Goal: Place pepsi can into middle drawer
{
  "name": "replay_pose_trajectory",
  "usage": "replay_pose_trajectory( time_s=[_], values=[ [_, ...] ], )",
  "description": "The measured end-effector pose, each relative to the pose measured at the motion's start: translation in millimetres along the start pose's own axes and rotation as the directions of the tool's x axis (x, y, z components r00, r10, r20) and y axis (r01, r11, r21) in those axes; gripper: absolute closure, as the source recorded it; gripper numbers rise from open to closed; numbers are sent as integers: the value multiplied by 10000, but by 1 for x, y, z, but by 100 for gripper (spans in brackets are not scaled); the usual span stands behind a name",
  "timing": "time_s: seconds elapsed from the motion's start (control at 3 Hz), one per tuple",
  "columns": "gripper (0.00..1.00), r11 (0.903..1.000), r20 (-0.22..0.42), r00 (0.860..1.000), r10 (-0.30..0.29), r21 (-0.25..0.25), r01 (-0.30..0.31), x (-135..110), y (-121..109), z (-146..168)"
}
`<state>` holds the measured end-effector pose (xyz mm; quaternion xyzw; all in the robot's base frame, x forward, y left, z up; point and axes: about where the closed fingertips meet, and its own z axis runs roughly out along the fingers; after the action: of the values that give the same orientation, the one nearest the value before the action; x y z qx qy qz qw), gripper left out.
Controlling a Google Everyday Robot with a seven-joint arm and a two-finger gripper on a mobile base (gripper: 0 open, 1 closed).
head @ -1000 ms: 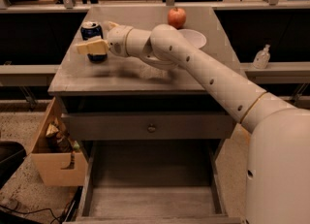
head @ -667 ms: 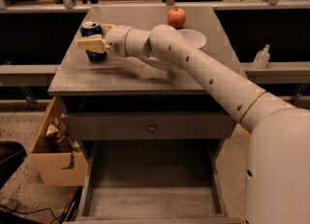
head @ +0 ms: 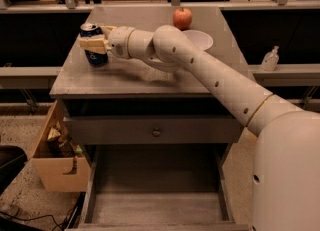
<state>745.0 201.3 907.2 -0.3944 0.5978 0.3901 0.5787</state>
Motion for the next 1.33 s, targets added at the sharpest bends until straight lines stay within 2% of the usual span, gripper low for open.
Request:
replay_pose_trajectory(
  time_s=[0.33,0.67,1.0,1.33],
  values=[
    [100,10000,2,10000,3,-43,-3,0,2,2],
    [100,9999,-43,10000,-4,-151,4,-5,3,2],
    [100,9995,-30,9999,-105,-294,104,-22,11,-22],
    [100,9952,-379,9960,-808,-583,785,-35,33,-62]
  ],
)
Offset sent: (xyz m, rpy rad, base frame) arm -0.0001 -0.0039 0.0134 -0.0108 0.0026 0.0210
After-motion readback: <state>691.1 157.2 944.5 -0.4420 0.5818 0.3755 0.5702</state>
